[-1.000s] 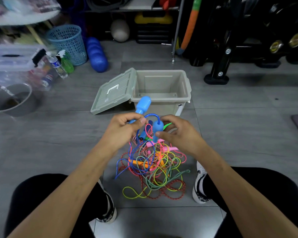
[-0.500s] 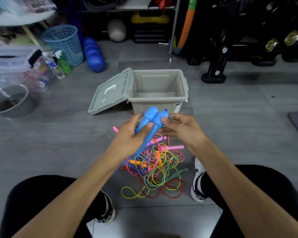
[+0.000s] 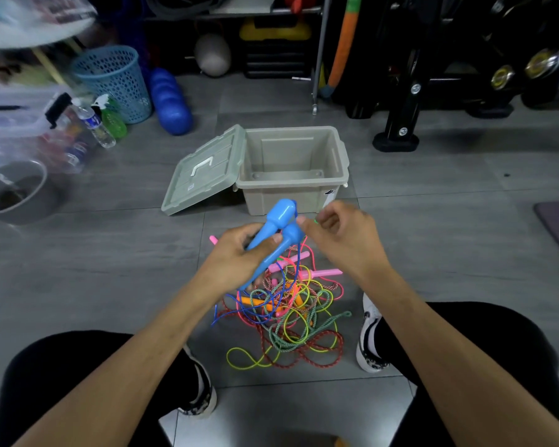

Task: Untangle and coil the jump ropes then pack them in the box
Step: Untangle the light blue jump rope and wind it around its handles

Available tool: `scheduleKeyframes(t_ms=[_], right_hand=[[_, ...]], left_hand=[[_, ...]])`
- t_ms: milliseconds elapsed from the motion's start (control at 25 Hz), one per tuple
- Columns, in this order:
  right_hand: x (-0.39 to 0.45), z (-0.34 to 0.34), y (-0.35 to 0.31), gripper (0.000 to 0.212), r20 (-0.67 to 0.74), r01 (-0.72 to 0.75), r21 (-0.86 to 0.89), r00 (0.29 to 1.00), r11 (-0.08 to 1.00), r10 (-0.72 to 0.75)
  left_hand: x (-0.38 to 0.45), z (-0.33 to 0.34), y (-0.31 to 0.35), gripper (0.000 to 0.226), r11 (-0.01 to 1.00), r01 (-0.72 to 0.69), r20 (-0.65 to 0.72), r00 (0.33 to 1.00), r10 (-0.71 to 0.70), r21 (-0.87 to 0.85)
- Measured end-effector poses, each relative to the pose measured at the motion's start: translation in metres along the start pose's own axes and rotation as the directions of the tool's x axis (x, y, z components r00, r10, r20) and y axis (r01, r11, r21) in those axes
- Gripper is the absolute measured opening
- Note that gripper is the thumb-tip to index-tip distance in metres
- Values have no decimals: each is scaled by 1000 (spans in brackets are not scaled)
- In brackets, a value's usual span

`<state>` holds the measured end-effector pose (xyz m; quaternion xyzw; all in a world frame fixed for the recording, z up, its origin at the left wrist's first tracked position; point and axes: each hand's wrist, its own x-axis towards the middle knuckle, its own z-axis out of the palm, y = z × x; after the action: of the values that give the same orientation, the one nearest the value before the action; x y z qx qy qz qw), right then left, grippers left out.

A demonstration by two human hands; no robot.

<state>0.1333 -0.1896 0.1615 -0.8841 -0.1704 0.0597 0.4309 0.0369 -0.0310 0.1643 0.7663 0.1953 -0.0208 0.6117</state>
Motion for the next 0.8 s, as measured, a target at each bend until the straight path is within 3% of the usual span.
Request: scheduleKeyframes(t_ms=[80,160,280,400,440,520,600,640,680,720,800], right_hand=[[0,2,-1,26,-32,205,45,978,978,-204],[-1,7,-2,23,77,273,155,955,949,-287],[-7,13,-5,38,211,115,241,963,964,-168],[-7,22,-4,42,161,64,176,982,982,-93],[-6,24,-5,41,136,48,147,988,988,-68],[-3,27,-6,39,115,-14,129,993,992,-1],[-1,27,-6,37,125,-69,146,991,987,51],[-1,27,-5,37,131,-87,157,989,984,66],[-1,27,-5,37,134,-99,169,988,981,77],[0,28,-4,37,141,-112,180,986,977,87],[1,28,-4,39,175,-153,222,978,963,115]], left_hand=[[-3,0,2,13,999,23,92,995,-26,30],[-7,0,4,18,998,22,174,984,-31,55],[-11,-4,6,23,999,20,219,975,-30,47],[-10,-4,3,27,983,-46,192,981,12,176],[-10,-3,0,36,941,-94,160,986,43,326],[-9,1,-7,57,728,-138,78,990,116,671],[-11,6,-8,61,527,-95,-18,978,206,845],[-11,7,-8,59,482,-89,-40,967,251,872],[-10,8,-9,57,478,-97,-39,963,267,873],[-10,9,-8,54,544,-118,-24,969,247,831],[-8,8,-8,45,801,-112,27,993,118,588]])
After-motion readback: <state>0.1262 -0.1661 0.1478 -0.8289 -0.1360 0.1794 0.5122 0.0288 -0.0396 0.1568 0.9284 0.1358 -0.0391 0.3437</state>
